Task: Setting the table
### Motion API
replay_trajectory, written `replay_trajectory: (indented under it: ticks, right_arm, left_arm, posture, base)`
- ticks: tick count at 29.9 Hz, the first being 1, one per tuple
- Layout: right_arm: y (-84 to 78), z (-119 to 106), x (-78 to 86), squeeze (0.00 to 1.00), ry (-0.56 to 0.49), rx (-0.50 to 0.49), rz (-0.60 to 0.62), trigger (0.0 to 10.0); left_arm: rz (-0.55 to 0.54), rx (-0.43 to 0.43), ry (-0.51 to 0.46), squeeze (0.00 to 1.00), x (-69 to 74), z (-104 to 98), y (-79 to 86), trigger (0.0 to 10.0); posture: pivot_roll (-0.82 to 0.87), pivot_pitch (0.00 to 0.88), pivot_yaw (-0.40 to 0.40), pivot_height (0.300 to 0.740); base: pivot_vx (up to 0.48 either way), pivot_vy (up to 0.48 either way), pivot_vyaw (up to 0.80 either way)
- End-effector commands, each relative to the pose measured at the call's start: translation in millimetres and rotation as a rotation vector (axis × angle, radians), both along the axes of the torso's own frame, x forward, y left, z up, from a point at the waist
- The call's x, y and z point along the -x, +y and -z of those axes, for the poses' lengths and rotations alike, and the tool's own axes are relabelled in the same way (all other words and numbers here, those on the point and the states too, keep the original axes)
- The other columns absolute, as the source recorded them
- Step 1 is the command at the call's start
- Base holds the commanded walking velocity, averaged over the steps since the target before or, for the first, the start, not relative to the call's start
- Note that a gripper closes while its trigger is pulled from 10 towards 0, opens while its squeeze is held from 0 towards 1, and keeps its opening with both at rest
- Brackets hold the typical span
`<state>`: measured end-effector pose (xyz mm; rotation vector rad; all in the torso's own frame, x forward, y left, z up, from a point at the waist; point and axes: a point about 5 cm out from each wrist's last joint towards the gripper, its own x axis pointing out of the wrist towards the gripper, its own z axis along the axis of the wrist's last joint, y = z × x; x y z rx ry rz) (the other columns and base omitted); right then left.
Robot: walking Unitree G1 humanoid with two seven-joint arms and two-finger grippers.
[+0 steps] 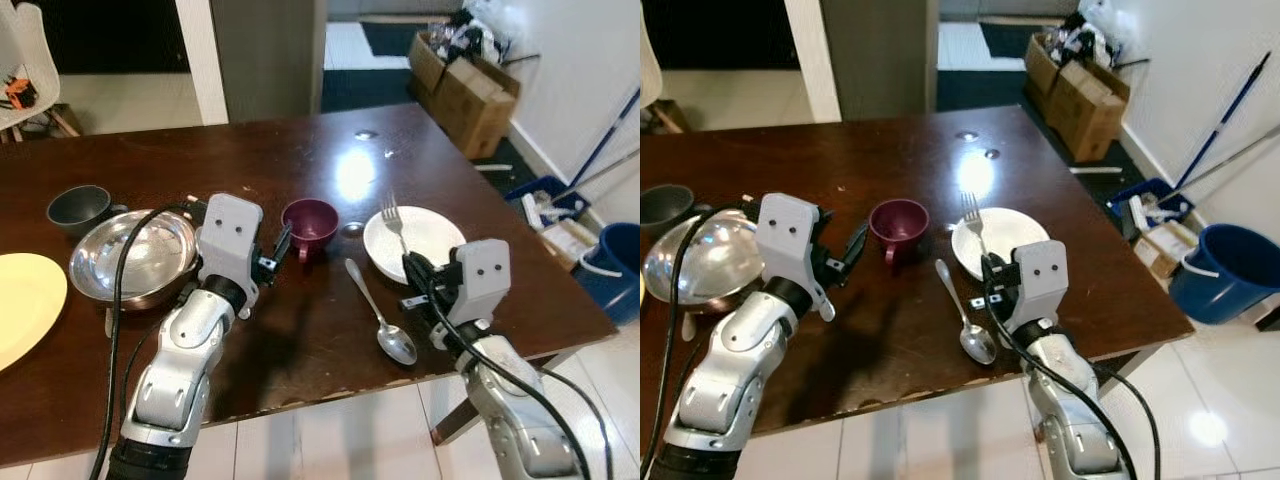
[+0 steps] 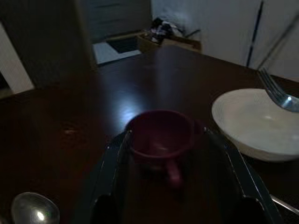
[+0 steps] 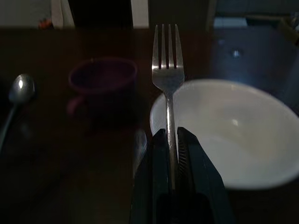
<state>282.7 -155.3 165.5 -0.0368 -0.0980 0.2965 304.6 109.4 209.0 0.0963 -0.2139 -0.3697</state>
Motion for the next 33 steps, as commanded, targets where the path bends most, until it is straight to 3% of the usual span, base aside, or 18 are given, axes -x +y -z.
replay_trajectory:
  ticks: [1,6,12,20,27,33]
  right_arm:
    - [2.4,2,6.3,0.00,0.018,0.002,-0.023,10.0]
    - [11.7,14,21.5,0.00,0.084,-0.008,-0.091,10.0]
    - [16.7,28,20.5,0.00,0.142,-0.041,-0.088,10.0]
    - [20.5,45,-5.7,0.00,0.211,-0.132,-0.005,10.0]
    - [30.2,50,-16.2,0.00,0.230,-0.146,-0.043,10.0]
    - [40.1,53,-24.2,0.00,0.251,-0.123,-0.097,10.0]
  left_arm:
    - [0.019,0.002,0.024,0.00,3.0,3,1.4,10.0]
    - [0.063,-0.008,0.049,0.00,1.6,1,6.4,10.0]
    - [0.124,-0.016,0.058,0.00,-1.2,-7,6.6,10.0]
    - [0.165,-0.056,0.024,0.00,-10.8,-28,9.0,10.0]
    - [0.155,-0.064,0.013,0.00,-14.2,-37,13.9,10.0]
    - [0.353,-0.204,0.130,0.00,1.5,-31,2.9,10.0]
  posture:
    - [-0.07,0.045,0.067,0.740]
    - [-0.07,0.050,0.072,0.740]
    - [-0.06,0.053,0.074,0.740]
    - [-0.03,0.064,0.095,0.740]
    - [-0.02,0.072,0.101,0.740]
    - [0.00,0.090,0.100,0.740]
  base:
    - [0.000,0.000,0.00]
    - [0.000,0.000,0.00]
    - [0.000,0.000,0.00]
    - [0.000,0.000,0.00]
    - [0.000,0.000,0.00]
    - [0.000,0.000,0.00]
